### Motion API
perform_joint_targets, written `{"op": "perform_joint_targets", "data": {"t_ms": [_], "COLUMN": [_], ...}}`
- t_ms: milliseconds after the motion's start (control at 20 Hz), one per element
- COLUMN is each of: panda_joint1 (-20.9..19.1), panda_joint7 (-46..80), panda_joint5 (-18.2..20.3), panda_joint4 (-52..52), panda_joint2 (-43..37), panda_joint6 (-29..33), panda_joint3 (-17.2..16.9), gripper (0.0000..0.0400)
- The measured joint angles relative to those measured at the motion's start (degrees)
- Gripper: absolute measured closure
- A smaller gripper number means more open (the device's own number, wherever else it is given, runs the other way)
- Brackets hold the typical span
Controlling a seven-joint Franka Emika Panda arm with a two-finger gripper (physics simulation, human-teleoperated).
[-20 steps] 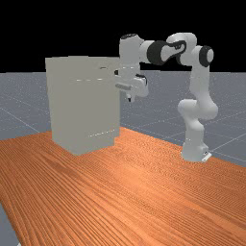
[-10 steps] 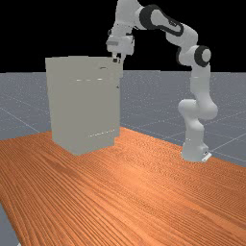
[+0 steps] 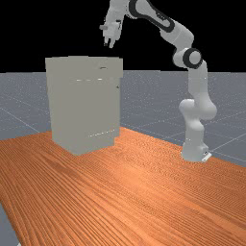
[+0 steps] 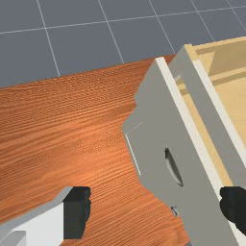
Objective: Open the drawer
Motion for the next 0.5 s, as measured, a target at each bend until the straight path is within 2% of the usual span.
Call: {"op": "perform_joint_targets", "data": {"t_ms": [500], "panda_joint1": [-4.1], "panda_joint7": [-3.5], "panda_joint5": [0.1], "panda_joint4": [1.0], "panda_joint2": [6.4], "panda_joint6": [0.7], "panda_joint3": [-2.5], "gripper": [0.0000]}}
